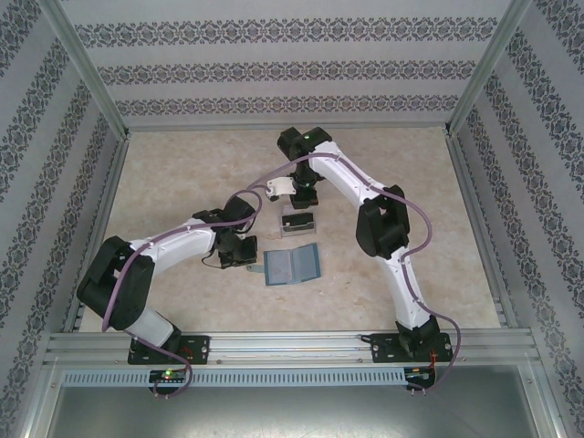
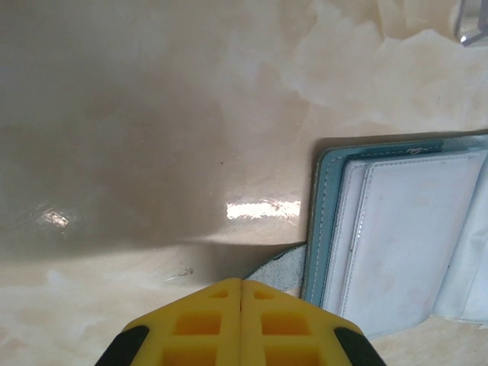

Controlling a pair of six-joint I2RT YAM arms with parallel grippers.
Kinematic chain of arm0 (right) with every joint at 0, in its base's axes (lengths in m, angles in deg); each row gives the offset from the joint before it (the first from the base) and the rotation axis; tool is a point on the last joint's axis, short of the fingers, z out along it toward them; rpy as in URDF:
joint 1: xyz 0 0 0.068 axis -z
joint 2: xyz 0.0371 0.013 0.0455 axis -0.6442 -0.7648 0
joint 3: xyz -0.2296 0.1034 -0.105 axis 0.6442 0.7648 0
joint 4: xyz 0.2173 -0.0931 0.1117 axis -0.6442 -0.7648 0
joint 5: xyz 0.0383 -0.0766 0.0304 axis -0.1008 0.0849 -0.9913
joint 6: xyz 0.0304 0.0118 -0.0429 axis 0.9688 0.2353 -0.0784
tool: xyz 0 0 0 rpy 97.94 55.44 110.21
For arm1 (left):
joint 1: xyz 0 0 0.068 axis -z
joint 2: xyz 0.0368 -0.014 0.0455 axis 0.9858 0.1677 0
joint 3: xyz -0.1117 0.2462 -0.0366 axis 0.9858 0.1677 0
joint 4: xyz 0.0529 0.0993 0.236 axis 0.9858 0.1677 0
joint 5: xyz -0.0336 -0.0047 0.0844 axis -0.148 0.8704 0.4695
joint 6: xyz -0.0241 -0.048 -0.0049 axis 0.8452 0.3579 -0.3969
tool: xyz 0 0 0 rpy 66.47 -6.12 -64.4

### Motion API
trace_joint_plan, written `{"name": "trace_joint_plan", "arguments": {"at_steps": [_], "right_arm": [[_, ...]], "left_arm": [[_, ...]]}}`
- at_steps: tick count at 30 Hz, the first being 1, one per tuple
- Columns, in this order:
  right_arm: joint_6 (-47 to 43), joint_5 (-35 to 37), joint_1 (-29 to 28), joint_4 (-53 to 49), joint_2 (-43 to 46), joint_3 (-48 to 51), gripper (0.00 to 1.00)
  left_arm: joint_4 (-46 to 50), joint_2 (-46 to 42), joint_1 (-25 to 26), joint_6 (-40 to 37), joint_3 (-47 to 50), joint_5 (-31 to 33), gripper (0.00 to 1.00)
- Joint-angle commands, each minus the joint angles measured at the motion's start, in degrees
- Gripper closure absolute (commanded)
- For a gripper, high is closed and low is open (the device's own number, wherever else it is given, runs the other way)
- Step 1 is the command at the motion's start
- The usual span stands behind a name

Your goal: Take the credit cards out of the card holder

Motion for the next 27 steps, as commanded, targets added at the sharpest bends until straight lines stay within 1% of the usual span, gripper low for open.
{"name": "trace_joint_plan", "arguments": {"at_steps": [1, 10, 15, 18, 21, 27], "right_arm": [[2.54, -1.46, 0.77, -4.99, -1.72, -2.75, 1.00], [5.98, -2.70, 1.58, -8.72, -3.69, -4.57, 1.00], [6.80, -2.10, 1.66, -8.18, -4.06, -4.40, 1.00], [6.76, -1.65, 1.66, -7.72, -4.32, -4.75, 0.91], [6.87, -0.47, 1.55, -7.05, -4.08, -5.65, 0.85], [7.26, 1.68, 1.66, -5.38, -2.35, -6.32, 0.81]], "left_arm": [[1.11, -0.92, -0.92, -1.46, -0.63, -0.28, 0.99], [0.67, -0.71, -1.39, -1.85, -0.28, -0.94, 0.99], [0.88, -0.95, -1.56, -1.94, -0.12, -0.95, 0.99], [0.93, -1.10, -1.64, -1.91, -0.10, -1.03, 0.99], [0.95, -1.41, -1.64, -1.88, 0.00, -0.84, 0.99], [0.79, -1.54, -1.60, -1.56, -0.05, -0.98, 0.99]]}}
